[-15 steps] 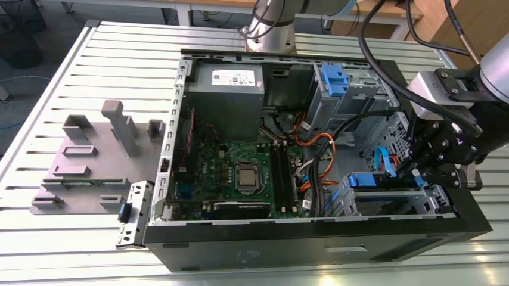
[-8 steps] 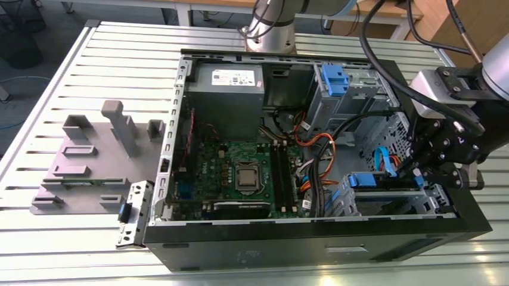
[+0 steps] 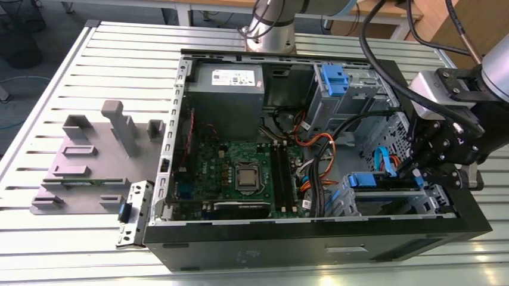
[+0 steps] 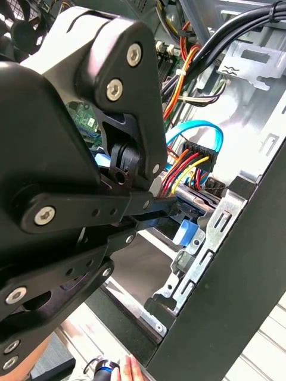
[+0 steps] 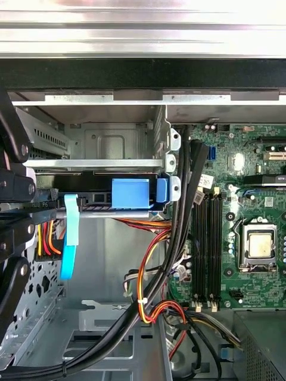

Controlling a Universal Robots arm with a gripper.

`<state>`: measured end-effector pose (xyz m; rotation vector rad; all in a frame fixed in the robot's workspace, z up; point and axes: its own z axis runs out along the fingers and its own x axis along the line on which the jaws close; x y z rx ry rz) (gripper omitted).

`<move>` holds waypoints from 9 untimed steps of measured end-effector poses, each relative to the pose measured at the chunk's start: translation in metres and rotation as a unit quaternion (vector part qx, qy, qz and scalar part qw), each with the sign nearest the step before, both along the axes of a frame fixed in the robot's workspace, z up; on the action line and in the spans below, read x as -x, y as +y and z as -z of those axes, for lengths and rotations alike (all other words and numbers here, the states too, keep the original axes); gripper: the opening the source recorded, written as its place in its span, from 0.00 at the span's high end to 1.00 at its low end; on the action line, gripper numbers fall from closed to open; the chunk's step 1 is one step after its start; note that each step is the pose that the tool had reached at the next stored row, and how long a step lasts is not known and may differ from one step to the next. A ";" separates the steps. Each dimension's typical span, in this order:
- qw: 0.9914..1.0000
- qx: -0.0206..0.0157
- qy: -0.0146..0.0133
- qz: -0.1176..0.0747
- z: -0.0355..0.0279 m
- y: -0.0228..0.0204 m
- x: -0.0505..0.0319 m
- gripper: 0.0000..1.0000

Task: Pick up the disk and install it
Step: 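Insert the second disk wire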

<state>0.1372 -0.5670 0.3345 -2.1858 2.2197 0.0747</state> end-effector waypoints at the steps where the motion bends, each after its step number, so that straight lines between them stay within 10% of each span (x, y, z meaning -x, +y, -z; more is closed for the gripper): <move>1: 1.000 0.000 0.000 0.000 0.0001 0.0000 0.0000 0.84; 9: 1.000 0.000 0.000 0.000 0.0017 0.0000 0.0000 0.84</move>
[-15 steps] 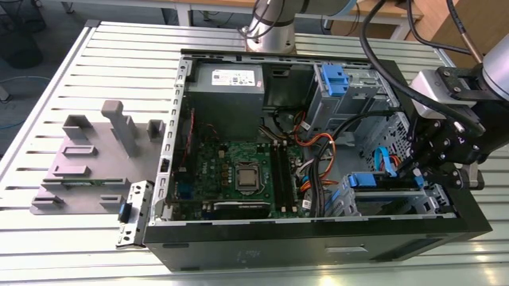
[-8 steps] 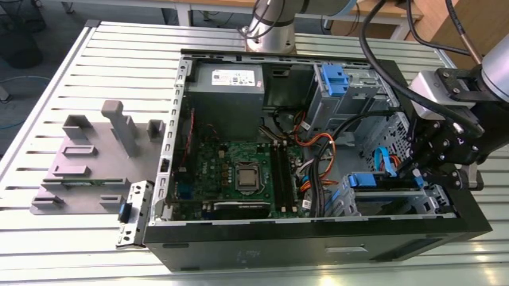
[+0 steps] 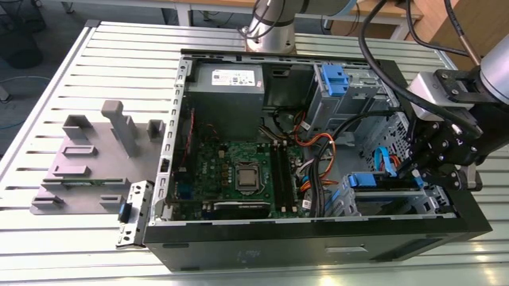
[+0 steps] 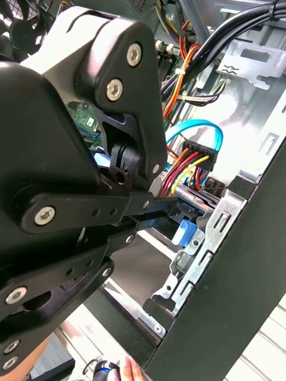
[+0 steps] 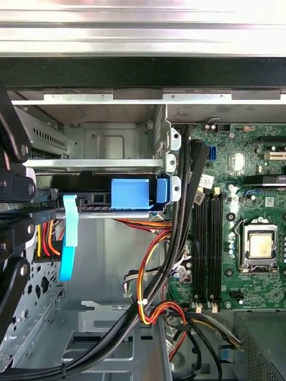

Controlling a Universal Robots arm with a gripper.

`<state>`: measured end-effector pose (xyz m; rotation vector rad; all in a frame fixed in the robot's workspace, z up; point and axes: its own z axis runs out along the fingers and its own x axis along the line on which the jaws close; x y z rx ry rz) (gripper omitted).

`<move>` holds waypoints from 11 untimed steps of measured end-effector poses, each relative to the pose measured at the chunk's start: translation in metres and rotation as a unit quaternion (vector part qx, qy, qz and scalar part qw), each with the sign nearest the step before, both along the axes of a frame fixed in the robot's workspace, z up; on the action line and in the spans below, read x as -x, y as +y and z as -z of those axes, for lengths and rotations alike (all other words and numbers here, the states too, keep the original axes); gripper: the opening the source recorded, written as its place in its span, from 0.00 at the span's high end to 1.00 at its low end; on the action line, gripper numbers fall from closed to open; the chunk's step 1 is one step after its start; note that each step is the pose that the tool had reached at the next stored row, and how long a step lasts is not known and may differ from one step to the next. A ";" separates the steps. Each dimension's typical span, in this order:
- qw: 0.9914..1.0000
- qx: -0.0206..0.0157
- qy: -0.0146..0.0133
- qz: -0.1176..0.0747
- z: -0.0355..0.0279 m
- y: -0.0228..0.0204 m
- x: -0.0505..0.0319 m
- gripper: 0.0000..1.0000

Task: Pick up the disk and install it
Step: 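Insert the second disk wire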

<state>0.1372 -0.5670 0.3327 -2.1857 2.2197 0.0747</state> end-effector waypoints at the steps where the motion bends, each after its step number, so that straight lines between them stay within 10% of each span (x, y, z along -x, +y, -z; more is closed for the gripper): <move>1: 1.000 0.000 0.000 0.000 0.0000 0.0000 0.0000 0.84; 11: 1.000 0.000 0.000 0.000 0.0036 0.0000 0.0000 0.84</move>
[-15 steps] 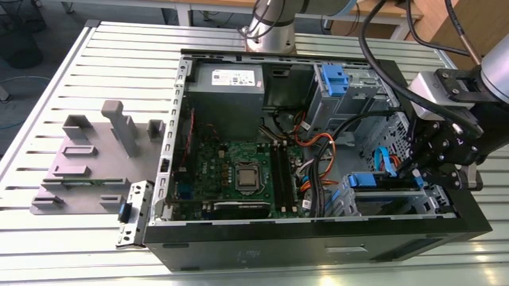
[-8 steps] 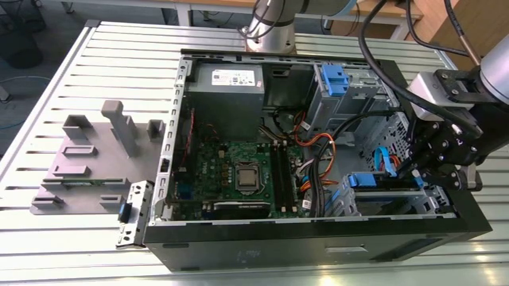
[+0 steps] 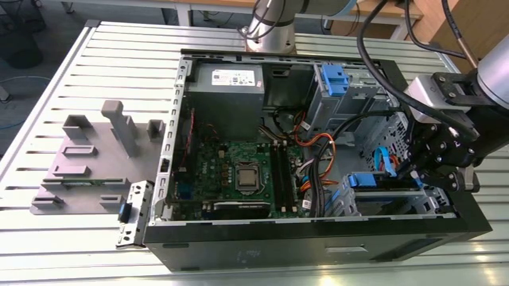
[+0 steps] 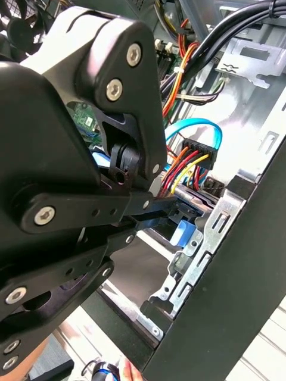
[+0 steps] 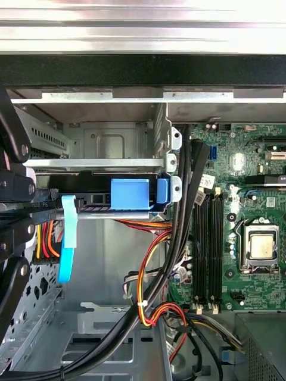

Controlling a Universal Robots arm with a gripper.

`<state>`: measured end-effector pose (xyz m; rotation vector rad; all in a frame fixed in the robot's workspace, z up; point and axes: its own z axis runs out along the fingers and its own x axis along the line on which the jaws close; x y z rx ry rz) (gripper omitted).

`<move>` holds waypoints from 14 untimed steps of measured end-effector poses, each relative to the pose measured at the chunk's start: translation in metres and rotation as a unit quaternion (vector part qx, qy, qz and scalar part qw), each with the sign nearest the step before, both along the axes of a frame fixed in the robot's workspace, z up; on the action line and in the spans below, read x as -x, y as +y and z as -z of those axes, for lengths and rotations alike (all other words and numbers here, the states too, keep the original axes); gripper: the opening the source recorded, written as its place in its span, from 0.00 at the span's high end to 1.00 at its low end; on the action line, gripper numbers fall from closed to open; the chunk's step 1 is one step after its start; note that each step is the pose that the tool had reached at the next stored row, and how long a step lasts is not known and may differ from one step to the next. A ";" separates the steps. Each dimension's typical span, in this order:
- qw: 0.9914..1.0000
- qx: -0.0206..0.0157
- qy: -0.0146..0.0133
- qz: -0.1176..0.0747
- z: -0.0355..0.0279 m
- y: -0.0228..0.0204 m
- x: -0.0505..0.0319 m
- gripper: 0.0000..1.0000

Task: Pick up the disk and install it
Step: 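Insert the second disk wire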

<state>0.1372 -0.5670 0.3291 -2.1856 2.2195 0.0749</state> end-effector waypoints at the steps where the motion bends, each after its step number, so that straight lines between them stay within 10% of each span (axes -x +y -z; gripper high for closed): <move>1: 1.000 0.000 0.000 0.000 0.0004 0.0000 0.0000 0.84; 14: 1.000 0.000 0.000 0.000 0.0010 0.0000 0.0000 0.71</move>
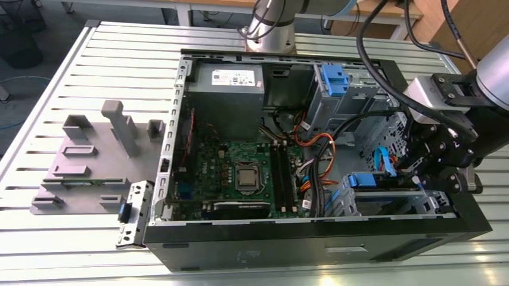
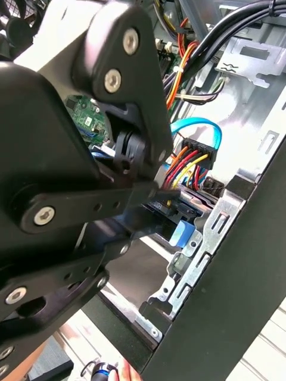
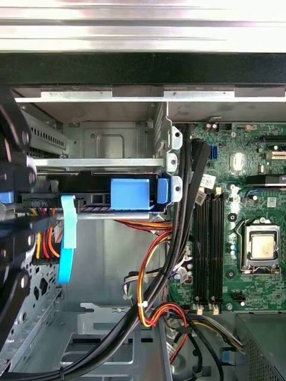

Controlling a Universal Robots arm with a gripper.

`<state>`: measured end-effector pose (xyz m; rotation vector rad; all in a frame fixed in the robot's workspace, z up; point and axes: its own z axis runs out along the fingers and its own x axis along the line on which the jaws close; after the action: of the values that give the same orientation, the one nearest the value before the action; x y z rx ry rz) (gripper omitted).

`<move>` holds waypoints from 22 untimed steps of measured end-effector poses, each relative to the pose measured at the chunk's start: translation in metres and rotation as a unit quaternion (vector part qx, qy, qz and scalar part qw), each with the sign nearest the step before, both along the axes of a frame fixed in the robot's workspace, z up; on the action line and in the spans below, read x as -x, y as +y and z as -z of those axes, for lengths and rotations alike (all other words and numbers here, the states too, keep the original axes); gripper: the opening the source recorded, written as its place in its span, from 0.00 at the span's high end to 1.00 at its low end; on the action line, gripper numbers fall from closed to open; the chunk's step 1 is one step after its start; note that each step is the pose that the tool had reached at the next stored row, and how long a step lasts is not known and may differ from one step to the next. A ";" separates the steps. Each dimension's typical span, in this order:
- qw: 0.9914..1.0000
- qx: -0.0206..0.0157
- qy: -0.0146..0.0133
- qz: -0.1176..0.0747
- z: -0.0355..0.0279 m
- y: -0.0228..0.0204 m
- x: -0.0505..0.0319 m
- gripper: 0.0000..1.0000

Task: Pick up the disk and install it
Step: 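Insert the second disk wire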

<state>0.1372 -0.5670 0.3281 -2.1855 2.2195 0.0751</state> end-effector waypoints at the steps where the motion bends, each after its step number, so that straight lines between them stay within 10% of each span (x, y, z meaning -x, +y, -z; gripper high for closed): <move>1: 1.000 0.000 0.000 0.000 0.0000 0.0000 0.0000 0.71; 6: 1.000 0.000 0.000 0.000 -0.0011 0.0000 0.0000 0.65; 17: 1.000 0.000 0.000 0.000 -0.0341 0.0003 0.0000 0.65; 22: 1.000 0.003 0.000 0.000 -0.0360 0.0003 0.0000 0.65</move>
<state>0.1372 -0.5667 0.3641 -2.1883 2.2223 0.0689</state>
